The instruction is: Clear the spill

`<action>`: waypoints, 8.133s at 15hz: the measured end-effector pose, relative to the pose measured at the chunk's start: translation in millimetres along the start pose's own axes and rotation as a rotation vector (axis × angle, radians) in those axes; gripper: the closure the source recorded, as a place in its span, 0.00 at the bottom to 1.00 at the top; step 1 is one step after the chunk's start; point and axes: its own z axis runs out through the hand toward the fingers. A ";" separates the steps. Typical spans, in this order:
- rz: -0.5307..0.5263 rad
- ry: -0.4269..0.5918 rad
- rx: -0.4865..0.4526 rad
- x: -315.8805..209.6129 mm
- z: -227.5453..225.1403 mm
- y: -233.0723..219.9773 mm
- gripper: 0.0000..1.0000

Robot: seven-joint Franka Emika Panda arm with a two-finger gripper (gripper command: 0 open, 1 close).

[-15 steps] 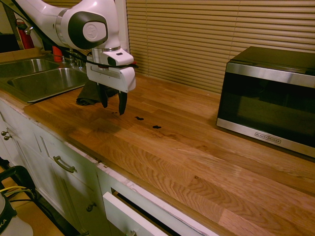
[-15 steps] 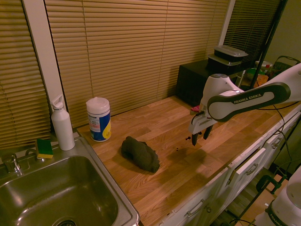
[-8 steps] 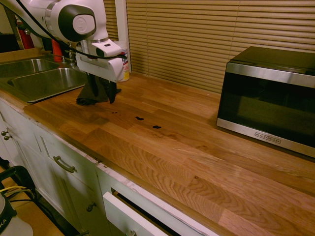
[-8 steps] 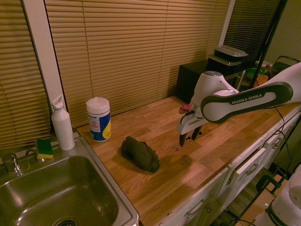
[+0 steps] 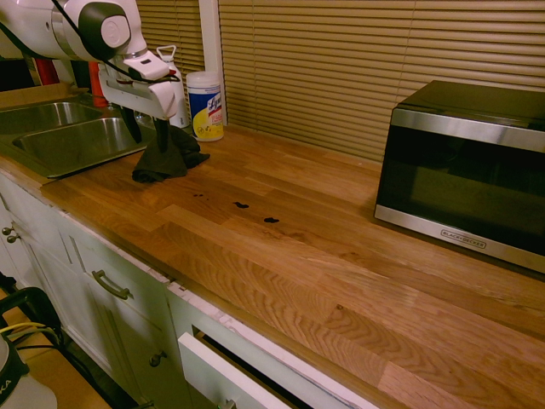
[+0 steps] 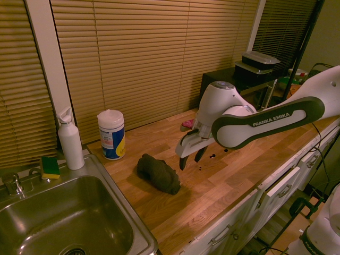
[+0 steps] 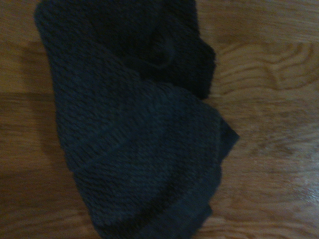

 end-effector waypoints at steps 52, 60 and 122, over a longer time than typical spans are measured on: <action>0.260 0.146 -0.183 65.1 76.9 20.5 1.00; 0.352 0.128 -0.168 122.9 69.1 87.1 1.00; -0.004 0.187 -0.169 -112.9 98.6 -138.4 0.00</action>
